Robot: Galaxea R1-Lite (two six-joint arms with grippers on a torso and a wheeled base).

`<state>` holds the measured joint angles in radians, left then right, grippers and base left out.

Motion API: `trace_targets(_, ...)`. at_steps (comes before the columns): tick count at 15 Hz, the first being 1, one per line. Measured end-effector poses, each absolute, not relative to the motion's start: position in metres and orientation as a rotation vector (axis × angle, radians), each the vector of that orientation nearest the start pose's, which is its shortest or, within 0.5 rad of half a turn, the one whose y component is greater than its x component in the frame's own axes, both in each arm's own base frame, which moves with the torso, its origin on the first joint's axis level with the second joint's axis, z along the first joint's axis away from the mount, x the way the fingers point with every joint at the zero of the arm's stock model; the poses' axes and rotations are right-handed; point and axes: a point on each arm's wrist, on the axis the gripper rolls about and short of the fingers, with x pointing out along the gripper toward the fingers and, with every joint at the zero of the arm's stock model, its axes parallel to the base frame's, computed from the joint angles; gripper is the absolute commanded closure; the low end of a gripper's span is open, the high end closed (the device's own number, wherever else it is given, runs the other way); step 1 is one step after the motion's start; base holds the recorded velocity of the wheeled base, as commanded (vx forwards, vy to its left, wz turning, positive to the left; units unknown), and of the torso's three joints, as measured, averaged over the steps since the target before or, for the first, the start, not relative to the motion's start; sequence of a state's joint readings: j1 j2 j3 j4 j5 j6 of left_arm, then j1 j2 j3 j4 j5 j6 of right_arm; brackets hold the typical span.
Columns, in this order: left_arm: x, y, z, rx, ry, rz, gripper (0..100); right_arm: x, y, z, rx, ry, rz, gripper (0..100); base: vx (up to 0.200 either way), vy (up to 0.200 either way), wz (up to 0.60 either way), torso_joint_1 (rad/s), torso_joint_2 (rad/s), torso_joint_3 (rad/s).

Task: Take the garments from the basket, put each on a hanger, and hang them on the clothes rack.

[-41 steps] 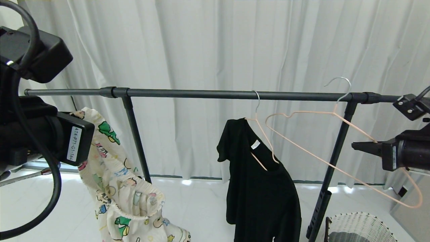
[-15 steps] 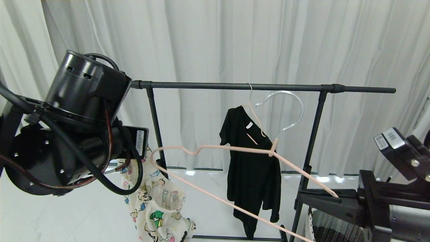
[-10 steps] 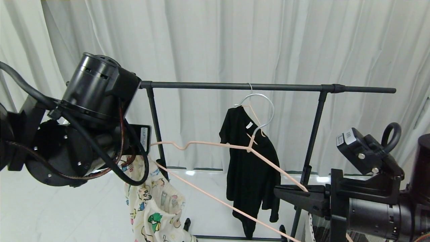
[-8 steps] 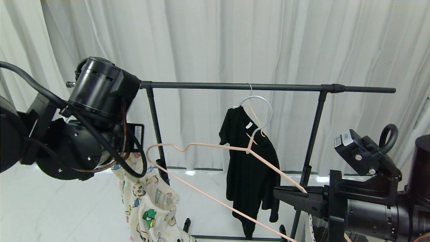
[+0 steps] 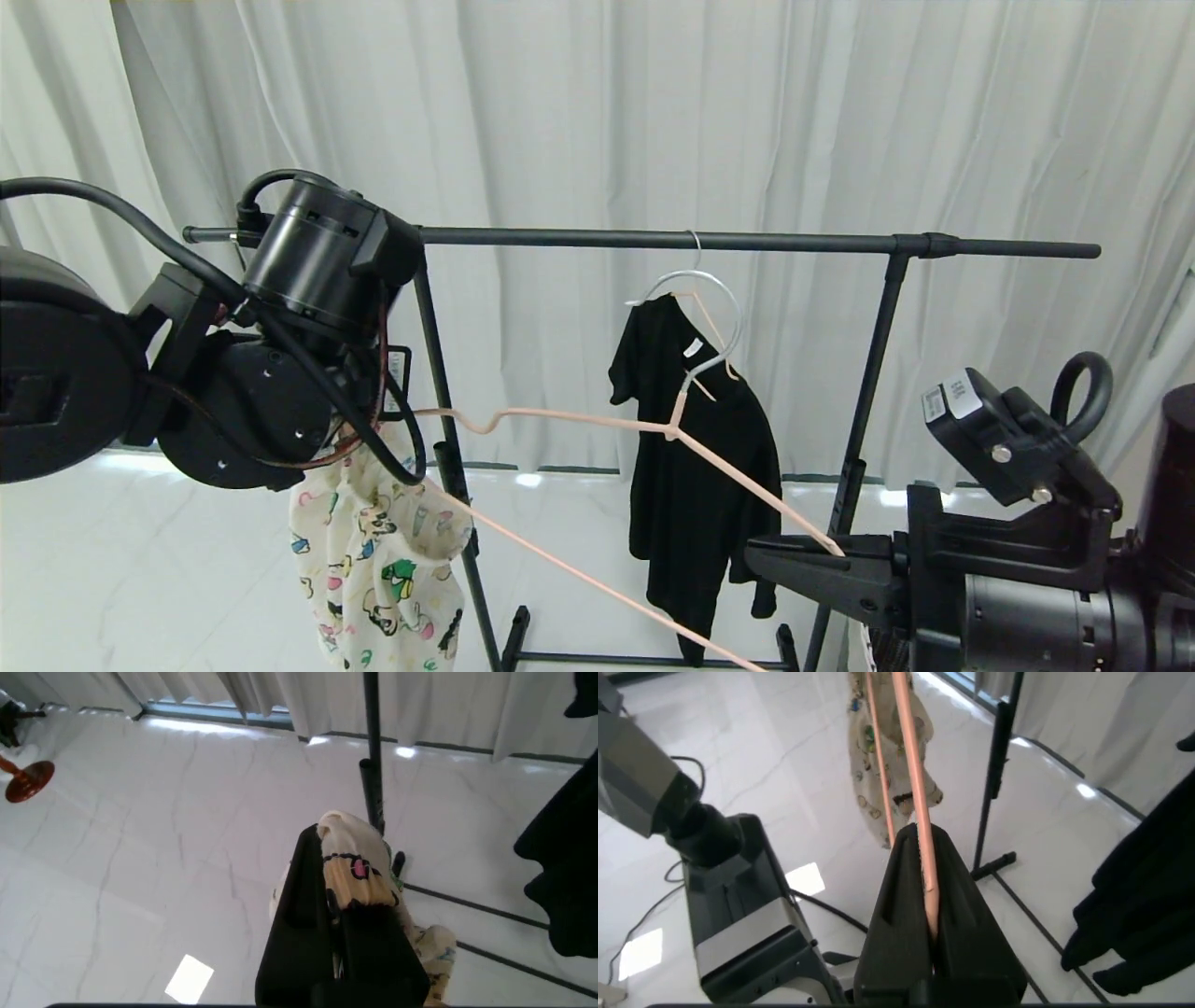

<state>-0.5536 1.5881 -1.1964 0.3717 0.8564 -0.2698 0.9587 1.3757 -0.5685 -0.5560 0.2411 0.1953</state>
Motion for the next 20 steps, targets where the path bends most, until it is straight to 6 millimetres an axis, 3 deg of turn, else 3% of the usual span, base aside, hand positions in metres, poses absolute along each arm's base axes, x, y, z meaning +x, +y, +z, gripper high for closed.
trace_targets(10,0.230,-0.131,0.244,0.224,0.513,0.333,100,0.146,0.218,0.199,0.107,0.279,1.050,100,0.000,0.000,0.00,0.000,0.00,0.000)
trace_targets(16,0.233,-0.128,0.251,0.202,0.492,0.349,100,0.150,0.220,0.197,0.115,0.288,1.017,100,0.000,0.000,0.00,0.000,0.00,0.000)
trace_targets(20,0.230,-0.137,0.258,0.192,0.468,0.313,100,0.152,0.236,0.196,0.147,0.247,0.981,100,0.000,0.000,0.00,0.000,0.00,0.000)
